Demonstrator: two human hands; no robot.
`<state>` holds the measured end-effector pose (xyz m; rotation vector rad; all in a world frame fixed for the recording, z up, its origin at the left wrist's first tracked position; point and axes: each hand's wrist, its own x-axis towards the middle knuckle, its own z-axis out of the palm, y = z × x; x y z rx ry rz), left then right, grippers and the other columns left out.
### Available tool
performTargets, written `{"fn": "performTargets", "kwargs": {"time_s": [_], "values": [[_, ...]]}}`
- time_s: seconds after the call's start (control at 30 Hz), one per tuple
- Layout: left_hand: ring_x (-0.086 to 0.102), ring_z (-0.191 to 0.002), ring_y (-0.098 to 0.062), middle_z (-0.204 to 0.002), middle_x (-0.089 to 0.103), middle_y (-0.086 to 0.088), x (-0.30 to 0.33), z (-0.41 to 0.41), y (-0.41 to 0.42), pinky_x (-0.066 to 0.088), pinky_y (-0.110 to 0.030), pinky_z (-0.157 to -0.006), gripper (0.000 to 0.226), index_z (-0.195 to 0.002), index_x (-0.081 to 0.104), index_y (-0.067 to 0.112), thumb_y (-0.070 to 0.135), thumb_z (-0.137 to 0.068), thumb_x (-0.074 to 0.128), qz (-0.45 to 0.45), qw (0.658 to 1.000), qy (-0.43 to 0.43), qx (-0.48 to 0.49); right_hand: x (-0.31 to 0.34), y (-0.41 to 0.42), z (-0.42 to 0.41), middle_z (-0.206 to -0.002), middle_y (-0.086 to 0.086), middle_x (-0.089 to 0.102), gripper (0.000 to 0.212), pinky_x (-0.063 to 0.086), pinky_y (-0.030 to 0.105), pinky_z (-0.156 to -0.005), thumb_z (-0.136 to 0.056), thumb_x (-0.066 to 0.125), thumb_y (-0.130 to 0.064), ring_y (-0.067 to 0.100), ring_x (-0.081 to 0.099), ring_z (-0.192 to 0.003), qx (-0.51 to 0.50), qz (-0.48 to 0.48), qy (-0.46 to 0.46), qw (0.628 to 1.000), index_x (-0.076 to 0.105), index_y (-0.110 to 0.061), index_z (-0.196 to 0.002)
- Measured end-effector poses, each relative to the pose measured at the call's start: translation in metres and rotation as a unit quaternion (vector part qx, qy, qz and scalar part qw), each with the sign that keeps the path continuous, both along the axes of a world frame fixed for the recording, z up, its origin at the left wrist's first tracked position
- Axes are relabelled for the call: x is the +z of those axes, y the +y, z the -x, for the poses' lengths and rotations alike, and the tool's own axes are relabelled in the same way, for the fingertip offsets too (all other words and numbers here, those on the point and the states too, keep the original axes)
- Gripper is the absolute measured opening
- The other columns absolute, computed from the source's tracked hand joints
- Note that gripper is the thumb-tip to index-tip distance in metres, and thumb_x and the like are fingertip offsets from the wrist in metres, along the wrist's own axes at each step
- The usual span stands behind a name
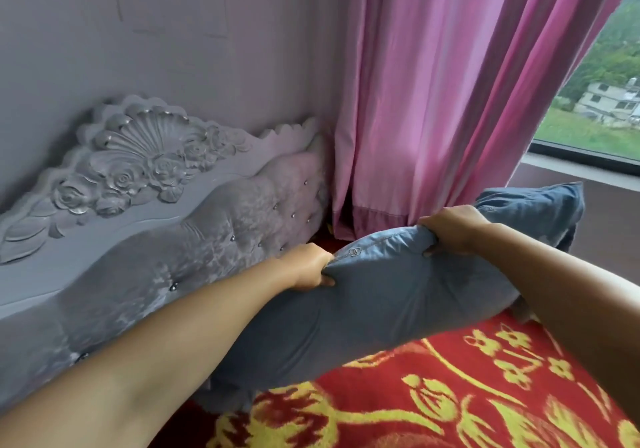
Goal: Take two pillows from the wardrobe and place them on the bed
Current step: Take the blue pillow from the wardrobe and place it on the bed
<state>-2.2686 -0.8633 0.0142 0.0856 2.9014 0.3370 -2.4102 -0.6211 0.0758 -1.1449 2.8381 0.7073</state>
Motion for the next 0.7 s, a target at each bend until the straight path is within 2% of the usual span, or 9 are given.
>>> {"fn": "performTargets", "kwargs": {"time_s": [0.2, 0.3, 0.4, 0.53, 0.6, 0.7], "values": [[0.060, -0.101, -0.033, -0.110, 0.065, -0.014, -0.018, 0.028, -0.036, 0.047, -0.037, -0.078, 0.032, -0.108, 0.059, 0.013, 0.039, -0.089, 0.057, 0.054, 0.998, 0.033, 0.018, -0.016, -0.041, 0.040, -0.110, -0.005, 0.068, 0.047, 0.040, 0.027, -0.068, -0.077, 0.057, -0.066, 0.021, 0.064, -0.104, 0.014, 0.012, 0.005, 1.000, 0.056, -0.031, -0.107], [0.059, -0.102, -0.036, -0.111, 0.065, -0.015, -0.030, 0.060, -0.036, 0.050, -0.041, -0.081, 0.031, -0.110, 0.058, 0.012, 0.036, -0.090, 0.057, 0.038, 0.997, 0.053, 0.037, -0.015, -0.044, 0.076, -0.110, -0.005, 0.067, 0.048, 0.044, 0.029, -0.072, -0.078, 0.056, -0.067, 0.021, 0.063, -0.104, 0.023, -0.019, 0.011, 0.999, 0.055, -0.030, -0.110], [0.061, -0.098, -0.035, -0.107, 0.066, -0.013, -0.051, 0.108, -0.031, 0.050, -0.040, -0.077, 0.028, -0.102, 0.058, 0.012, 0.036, -0.089, 0.058, -0.020, 0.993, 0.078, 0.081, -0.004, -0.055, 0.132, -0.111, -0.005, 0.067, 0.049, 0.045, 0.030, -0.076, -0.076, 0.061, -0.065, 0.021, 0.063, -0.105, 0.022, -0.054, -0.015, 0.998, 0.056, -0.033, -0.113], [0.062, -0.099, -0.033, -0.106, 0.068, -0.012, -0.091, 0.178, -0.041, 0.046, -0.033, -0.074, 0.029, -0.100, 0.061, 0.014, 0.040, -0.085, 0.060, -0.132, 0.971, 0.076, 0.183, -0.009, -0.124, 0.232, -0.117, -0.005, 0.064, 0.058, 0.045, 0.031, -0.084, -0.071, 0.068, -0.061, 0.021, 0.059, -0.110, 0.073, -0.129, -0.059, 0.987, 0.056, -0.030, -0.119], [0.063, -0.099, -0.031, -0.106, 0.069, -0.011, -0.121, 0.203, -0.052, 0.042, -0.029, -0.073, 0.028, -0.100, 0.063, 0.016, 0.039, -0.084, 0.061, -0.185, 0.955, 0.043, 0.227, -0.039, -0.162, 0.272, -0.118, -0.002, 0.064, 0.064, 0.048, 0.034, -0.089, -0.071, 0.069, -0.061, 0.023, 0.058, -0.110, 0.101, -0.163, -0.079, 0.978, 0.055, -0.026, -0.122], [0.064, -0.096, -0.028, -0.104, 0.069, -0.009, -0.175, 0.231, -0.074, 0.044, -0.028, -0.072, 0.026, -0.097, 0.062, 0.014, 0.037, -0.085, 0.060, -0.224, 0.933, -0.001, 0.282, -0.108, -0.212, 0.316, -0.124, 0.002, 0.060, 0.064, 0.046, 0.036, -0.090, -0.076, 0.066, -0.058, 0.025, 0.056, -0.114, 0.168, -0.187, -0.037, 0.967, 0.052, -0.024, -0.129]]}}
